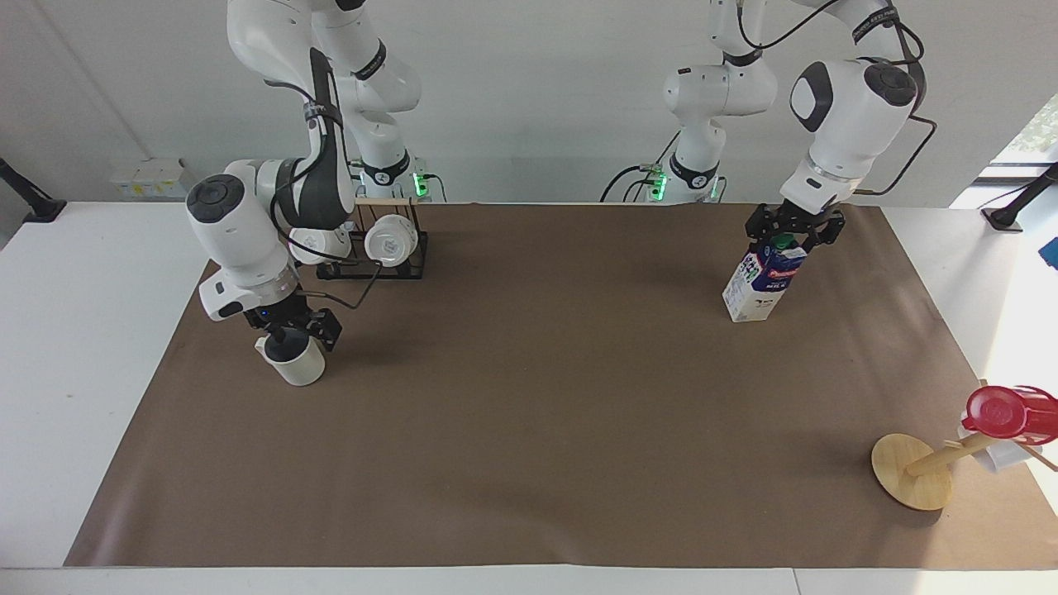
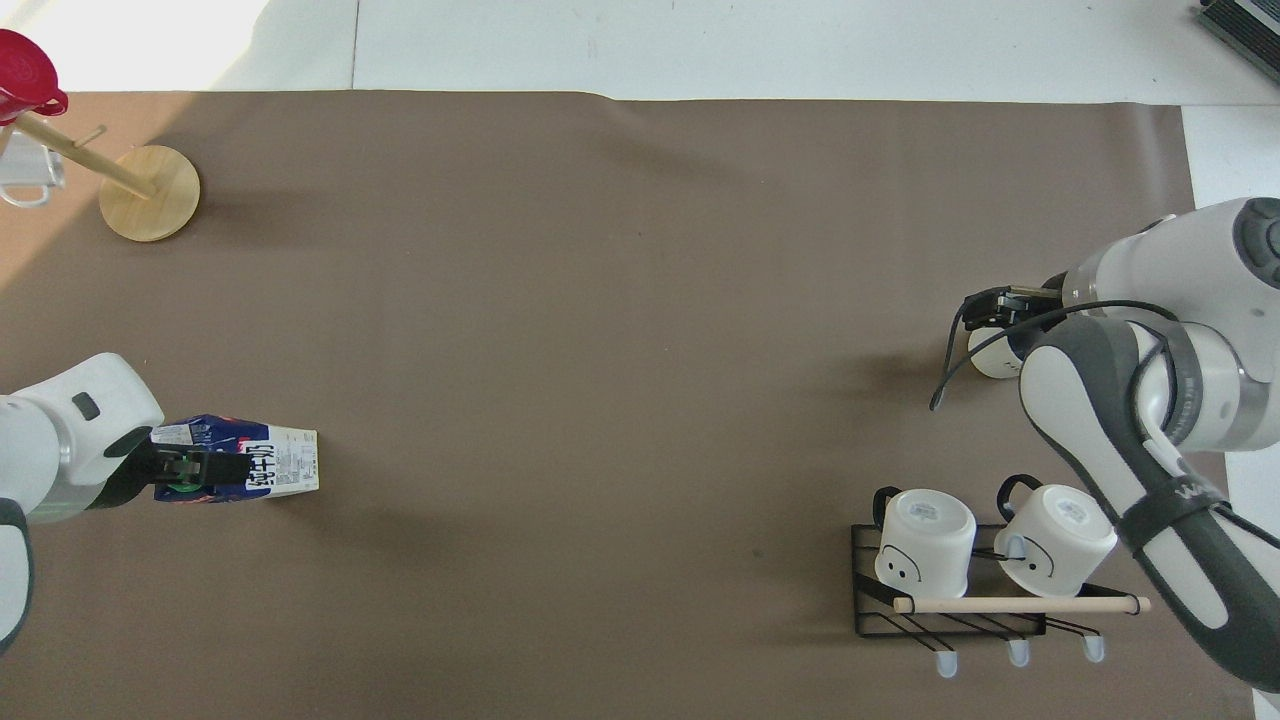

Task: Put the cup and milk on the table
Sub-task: 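Grasp the milk carton with the left gripper while the right gripper grasps the mug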

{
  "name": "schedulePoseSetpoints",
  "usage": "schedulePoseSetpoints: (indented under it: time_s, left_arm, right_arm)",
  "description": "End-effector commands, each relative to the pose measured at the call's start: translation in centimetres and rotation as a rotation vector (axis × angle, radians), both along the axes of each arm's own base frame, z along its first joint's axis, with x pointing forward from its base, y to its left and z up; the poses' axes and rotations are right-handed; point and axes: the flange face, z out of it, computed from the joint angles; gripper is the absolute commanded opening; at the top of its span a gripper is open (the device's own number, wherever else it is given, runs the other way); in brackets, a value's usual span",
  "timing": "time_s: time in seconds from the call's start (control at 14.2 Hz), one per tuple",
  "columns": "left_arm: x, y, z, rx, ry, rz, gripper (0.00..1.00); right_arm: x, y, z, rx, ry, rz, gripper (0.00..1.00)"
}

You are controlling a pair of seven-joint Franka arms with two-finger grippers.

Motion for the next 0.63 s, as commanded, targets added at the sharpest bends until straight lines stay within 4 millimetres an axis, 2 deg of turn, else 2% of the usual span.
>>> schedulePoseSetpoints:
  time_s: [0.0,0.14,0.21,0.35,0.56]
  left_arm:
    - [-0.1,-0.2,-0.1,0.013,-0.021,0.019,1.00]
    - [0.0,-0.2,-0.1,0.013,-0.024,0.019,1.00]
    - [0.0,-0.2,-0.1,0.013,-0.024,0.019,1.00]
    - [0.1,-0.2,-0.2,0.013,-0.027,0.020,1.00]
    - [0.1,-0.2,-0.2,0.013,-0.029,0.020,1.00]
  right_arm:
    - [-0.2,-0.1,-1.2,-0.003,-0.005,0.008,1.00]
    - [0.3,-0.4,-2.9,-0.016,-0.012,0.020,1.00]
    - [0.4,-0.6,-3.3,-0.025,-0.008,0.030,0.92]
    - [0.4,-0.5,-3.3,-0.027,-0.010,0.033,0.66]
    - [0.3,-0.1,-3.3,-0.027,-0.002,0.041,0.15]
